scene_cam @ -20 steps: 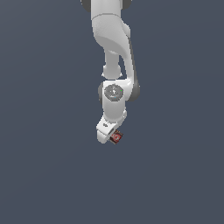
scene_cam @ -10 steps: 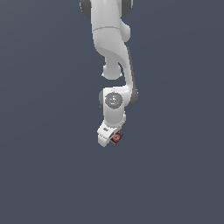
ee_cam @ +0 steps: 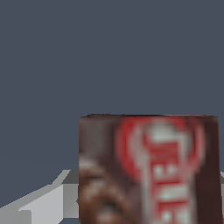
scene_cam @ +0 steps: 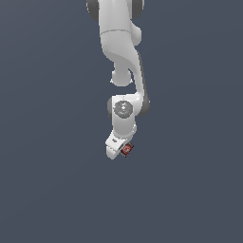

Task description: Pick up the object and move it to a goal position.

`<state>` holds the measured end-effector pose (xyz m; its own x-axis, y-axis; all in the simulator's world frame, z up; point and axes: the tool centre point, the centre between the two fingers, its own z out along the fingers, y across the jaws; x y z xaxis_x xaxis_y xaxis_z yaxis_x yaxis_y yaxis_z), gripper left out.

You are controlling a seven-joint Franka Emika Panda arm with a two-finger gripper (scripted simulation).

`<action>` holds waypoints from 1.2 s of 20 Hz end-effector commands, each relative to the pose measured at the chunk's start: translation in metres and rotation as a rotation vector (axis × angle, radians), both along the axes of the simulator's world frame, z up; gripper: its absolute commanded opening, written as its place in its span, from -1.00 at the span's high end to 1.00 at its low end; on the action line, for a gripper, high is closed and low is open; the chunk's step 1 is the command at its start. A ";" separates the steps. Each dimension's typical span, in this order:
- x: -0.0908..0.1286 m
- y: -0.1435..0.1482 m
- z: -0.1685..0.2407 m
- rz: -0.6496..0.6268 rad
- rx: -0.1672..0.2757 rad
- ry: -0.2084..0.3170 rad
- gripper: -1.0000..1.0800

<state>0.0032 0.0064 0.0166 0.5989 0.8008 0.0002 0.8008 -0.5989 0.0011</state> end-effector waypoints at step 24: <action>-0.021 -0.007 0.060 0.000 0.000 0.001 1.00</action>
